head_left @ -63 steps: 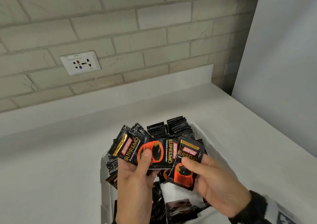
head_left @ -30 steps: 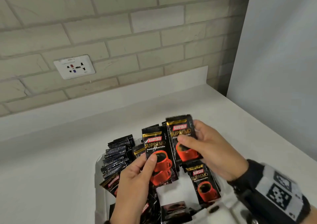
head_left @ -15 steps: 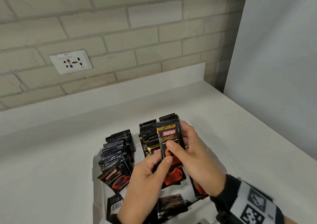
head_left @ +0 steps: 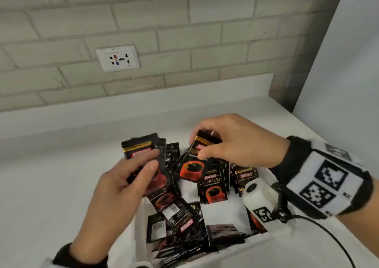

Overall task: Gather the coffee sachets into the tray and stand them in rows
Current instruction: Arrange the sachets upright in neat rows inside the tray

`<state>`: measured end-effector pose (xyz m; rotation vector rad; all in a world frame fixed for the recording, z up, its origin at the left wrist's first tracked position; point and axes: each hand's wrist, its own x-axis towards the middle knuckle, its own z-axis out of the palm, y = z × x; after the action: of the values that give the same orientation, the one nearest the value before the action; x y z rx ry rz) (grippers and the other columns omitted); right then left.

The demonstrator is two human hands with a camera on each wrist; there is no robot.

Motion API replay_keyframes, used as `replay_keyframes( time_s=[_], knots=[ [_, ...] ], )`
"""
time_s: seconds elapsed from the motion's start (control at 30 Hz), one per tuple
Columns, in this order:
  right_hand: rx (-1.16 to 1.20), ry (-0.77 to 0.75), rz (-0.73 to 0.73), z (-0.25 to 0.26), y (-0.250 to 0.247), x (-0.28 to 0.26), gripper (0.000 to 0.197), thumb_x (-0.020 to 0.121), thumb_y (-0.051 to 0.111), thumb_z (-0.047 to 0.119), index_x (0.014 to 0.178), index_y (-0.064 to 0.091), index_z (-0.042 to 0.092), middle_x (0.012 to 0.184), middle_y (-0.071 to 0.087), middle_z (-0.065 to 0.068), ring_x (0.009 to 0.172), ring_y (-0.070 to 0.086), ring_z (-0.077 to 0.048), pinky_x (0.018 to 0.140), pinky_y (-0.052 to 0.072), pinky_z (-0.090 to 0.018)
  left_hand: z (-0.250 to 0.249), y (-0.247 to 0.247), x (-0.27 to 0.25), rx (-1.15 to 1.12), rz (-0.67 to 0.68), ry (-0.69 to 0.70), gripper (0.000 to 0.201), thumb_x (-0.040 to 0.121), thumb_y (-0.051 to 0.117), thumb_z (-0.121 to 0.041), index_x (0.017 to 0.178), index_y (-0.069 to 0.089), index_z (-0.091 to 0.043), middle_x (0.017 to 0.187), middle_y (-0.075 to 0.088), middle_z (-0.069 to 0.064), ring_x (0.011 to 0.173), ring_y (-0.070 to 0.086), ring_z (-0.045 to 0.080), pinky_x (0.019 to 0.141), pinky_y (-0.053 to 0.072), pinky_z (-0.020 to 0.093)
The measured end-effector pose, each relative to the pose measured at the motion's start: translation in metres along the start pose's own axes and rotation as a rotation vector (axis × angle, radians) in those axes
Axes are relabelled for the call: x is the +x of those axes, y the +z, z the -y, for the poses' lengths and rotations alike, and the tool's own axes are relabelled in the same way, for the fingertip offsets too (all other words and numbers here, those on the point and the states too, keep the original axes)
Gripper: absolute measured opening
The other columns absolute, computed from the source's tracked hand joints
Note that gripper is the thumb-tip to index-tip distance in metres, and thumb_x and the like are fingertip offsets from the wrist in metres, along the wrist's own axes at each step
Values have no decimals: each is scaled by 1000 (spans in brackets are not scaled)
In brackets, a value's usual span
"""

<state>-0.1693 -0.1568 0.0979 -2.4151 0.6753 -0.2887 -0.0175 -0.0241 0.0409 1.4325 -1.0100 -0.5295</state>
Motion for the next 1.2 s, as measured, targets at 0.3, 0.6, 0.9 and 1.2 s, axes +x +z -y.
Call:
replay_keyframes(
  time_s=[0.3, 0.6, 0.9, 1.2],
  knots=[
    [-649, -284, 355, 20, 79, 63, 17, 91, 50, 9, 107, 55, 11, 88, 52, 0, 75, 51, -16, 58, 43, -29, 12, -56, 7, -56, -267, -46, 33, 87, 57, -5, 87, 72, -34, 77, 72, -20, 69, 67, -4, 62, 49, 4],
    [-843, -397, 378, 18, 109, 75, 35, 91, 46, 3, 126, 43, 6, 71, 43, 1, 52, 36, -11, 40, 23, -23, 20, -57, 6, -61, -191, -117, 33, 85, 57, -1, 88, 71, -31, 71, 72, -18, 63, 67, -2, 60, 50, 5],
    [-620, -253, 327, 7, 92, 81, 51, 83, 66, 23, 125, 39, 15, 93, 58, -6, 69, 51, -18, 55, 43, -29, 33, -46, 16, -157, -61, -189, 62, 89, 47, 4, 104, 60, -54, 90, 73, -11, 79, 70, 9, 64, 57, 23],
    [100, 26, 5, 0, 29, 50, 27, 88, 54, 42, 108, 55, 23, 96, 64, 1, 80, 62, -14, 70, 49, -27, 17, -3, 20, -256, -40, -198, 107, 72, 59, 15, 140, 9, -50, 83, 74, 0, 67, 71, 14, 51, 55, 26]
  ],
)
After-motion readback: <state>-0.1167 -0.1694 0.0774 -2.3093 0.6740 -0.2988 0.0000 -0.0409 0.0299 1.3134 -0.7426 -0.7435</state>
